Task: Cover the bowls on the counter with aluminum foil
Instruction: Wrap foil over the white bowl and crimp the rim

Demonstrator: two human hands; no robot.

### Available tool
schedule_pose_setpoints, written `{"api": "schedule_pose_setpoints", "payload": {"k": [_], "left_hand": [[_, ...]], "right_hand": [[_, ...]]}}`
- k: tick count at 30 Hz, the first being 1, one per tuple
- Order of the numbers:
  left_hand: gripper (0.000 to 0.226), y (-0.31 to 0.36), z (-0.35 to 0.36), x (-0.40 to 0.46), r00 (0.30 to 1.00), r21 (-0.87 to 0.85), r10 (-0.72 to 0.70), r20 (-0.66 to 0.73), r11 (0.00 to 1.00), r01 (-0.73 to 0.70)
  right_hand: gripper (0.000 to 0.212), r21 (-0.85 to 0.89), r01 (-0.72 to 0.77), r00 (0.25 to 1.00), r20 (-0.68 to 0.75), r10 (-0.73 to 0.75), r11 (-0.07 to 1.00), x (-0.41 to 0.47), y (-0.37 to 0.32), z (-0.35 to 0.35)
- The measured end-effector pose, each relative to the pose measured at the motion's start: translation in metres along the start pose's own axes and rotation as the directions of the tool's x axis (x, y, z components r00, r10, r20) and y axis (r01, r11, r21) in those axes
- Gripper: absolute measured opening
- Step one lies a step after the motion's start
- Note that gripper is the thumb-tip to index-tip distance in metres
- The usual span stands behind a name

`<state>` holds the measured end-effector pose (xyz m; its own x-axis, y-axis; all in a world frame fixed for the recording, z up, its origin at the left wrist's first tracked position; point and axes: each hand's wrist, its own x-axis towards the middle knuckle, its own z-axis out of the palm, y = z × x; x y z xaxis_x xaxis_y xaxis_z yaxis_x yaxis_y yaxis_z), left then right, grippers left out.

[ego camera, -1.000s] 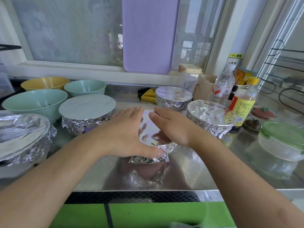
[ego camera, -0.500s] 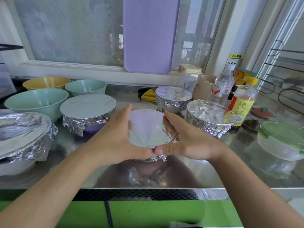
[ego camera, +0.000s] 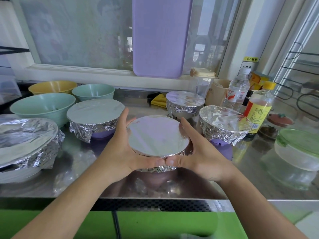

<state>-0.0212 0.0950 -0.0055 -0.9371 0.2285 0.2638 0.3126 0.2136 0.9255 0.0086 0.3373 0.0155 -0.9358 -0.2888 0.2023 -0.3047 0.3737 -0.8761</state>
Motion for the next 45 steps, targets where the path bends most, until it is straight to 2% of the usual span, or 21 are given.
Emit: {"api": "schedule_pose_setpoints", "payload": {"k": [2, 5, 11, 13, 16, 18, 26, 32, 35, 41, 43, 45], "left_hand": [[0.177, -0.004, 0.001, -0.001, 1.000, -0.034, -0.004, -0.014, 0.999, 0.004], [0.175, -0.009, 0.001, -0.001, 0.999, -0.028, -0.028, -0.020, 0.999, 0.028], [0.171, -0.008, -0.002, -0.002, 0.999, -0.048, -0.036, -0.010, 0.998, 0.035], [0.159, -0.008, -0.003, -0.002, 1.000, -0.059, -0.020, 0.010, 0.998, 0.020], [0.123, -0.009, -0.002, -0.001, 0.999, -0.062, 0.013, 0.040, 0.998, -0.011], [0.111, -0.009, -0.001, -0.001, 0.998, -0.086, 0.032, 0.045, 0.996, -0.029], [0.113, -0.014, -0.014, -0.002, 0.998, -0.048, 0.002, 0.057, 0.999, 0.001], [0.109, -0.012, -0.024, -0.006, 0.989, -0.080, -0.008, 0.150, 0.997, 0.020], [0.104, -0.010, -0.026, -0.009, 0.983, -0.127, 0.008, 0.182, 0.992, 0.015], [0.110, -0.007, -0.029, -0.008, 0.973, -0.133, 0.023, 0.230, 0.991, 0.008], [0.105, -0.009, -0.033, -0.007, 0.967, -0.117, 0.017, 0.254, 0.993, 0.013], [0.091, -0.009, -0.035, -0.008, 0.964, -0.101, 0.013, 0.264, 0.995, 0.015]], "right_hand": [[0.088, -0.018, 0.023, 1.000, 0.000, -0.023, 1.000, 0.000, 0.002, 0.001], [0.102, -0.029, 0.050, 0.998, -0.036, -0.051, 0.998, 0.003, 0.006, 0.001], [0.096, -0.011, 0.092, 0.994, -0.053, -0.092, 0.996, 0.002, 0.012, 0.002], [0.096, 0.011, 0.089, 0.995, -0.054, -0.088, 0.996, 0.003, 0.014, 0.003], [0.094, 0.033, 0.088, 0.994, -0.067, -0.085, 0.996, 0.003, 0.017, 0.005], [0.094, 0.046, 0.076, 0.994, -0.080, -0.072, 0.996, 0.003, 0.017, 0.006], [0.082, 0.084, 0.083, 0.993, -0.085, -0.076, 0.993, -0.003, 0.020, 0.000], [0.078, 0.229, 0.069, 0.998, -0.008, -0.069, 0.971, -0.012, 0.019, -0.010], [0.057, 0.289, 0.102, 0.995, -0.011, -0.104, 0.952, -0.013, 0.023, -0.011], [0.060, 0.302, 0.094, 0.995, -0.052, -0.082, 0.949, -0.012, 0.033, -0.009], [0.058, 0.310, 0.093, 0.994, -0.077, -0.073, 0.946, -0.013, 0.035, -0.010], [0.056, 0.343, 0.097, 0.995, -0.067, -0.079, 0.934, -0.016, 0.034, -0.012]]}}
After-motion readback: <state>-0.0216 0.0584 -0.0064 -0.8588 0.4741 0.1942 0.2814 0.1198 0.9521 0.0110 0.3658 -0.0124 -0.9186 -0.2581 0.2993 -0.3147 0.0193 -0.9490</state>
